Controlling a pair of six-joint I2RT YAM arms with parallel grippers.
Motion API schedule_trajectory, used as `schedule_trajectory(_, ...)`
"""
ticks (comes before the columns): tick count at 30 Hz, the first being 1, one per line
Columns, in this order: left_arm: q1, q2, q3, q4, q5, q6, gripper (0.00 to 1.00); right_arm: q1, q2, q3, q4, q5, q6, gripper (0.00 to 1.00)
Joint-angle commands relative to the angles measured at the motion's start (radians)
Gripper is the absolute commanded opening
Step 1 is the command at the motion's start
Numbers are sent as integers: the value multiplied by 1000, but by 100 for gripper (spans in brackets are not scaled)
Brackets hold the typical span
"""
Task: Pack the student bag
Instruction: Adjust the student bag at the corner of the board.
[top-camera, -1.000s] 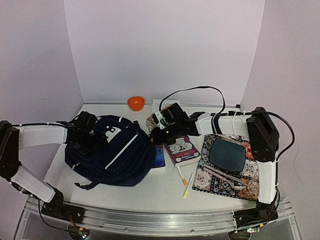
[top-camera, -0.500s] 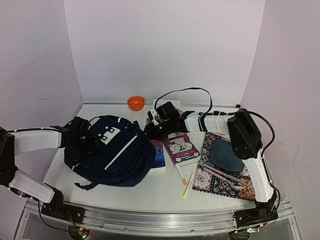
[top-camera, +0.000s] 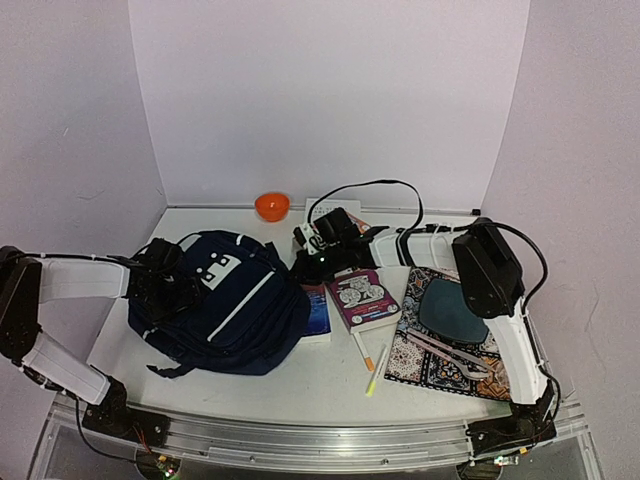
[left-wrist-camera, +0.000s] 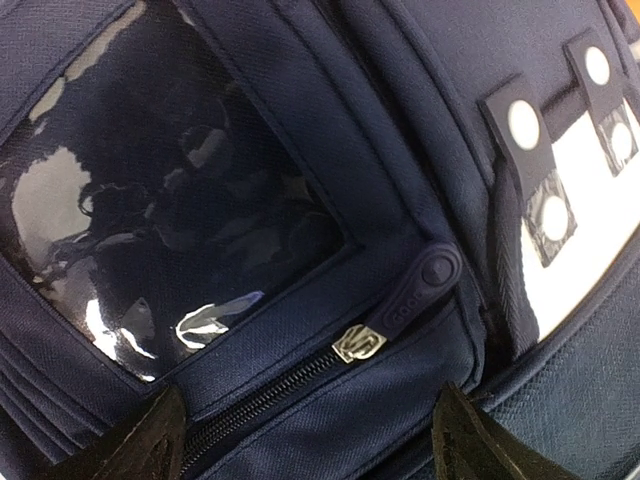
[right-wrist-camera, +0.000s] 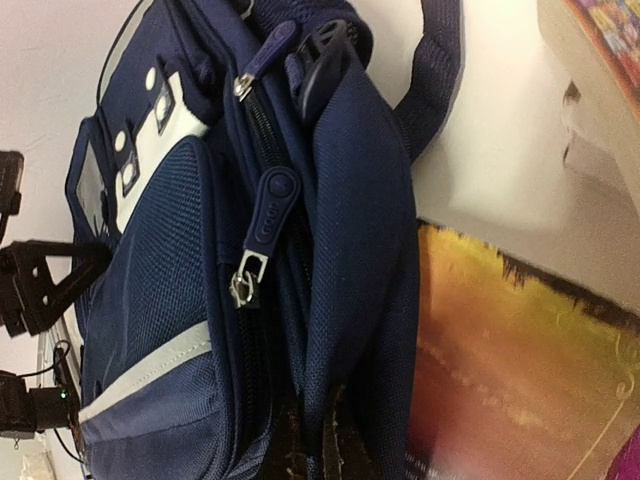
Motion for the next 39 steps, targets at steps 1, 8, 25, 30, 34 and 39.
schedule_trajectory(1, 1, 67, 43, 49, 44, 54, 86, 70, -166, -87, -17, -113, -18, 0)
schedule_trajectory(8, 3, 82, 119, 47, 18, 140, 85, 158, -350, -263, 15, -89, 1, 0)
schedule_trajectory(25, 1, 89, 271, 76, 229, 304, 81, 194, -447, -483, 58, 83, 39, 28)
schedule_trajectory(30, -1, 4, 270, 29, 239, 365, 81, 152, -517, -461, -4, 125, 45, 36)
schedule_trajectory(34, -33, -29, 272, -6, 252, 421, 81, 137, -511, -396, -45, 137, 49, 40)
schedule_trajectory(39, -149, -22, 290, -33, 236, 476, 82, 133, -418, -272, -88, 113, 88, 40)
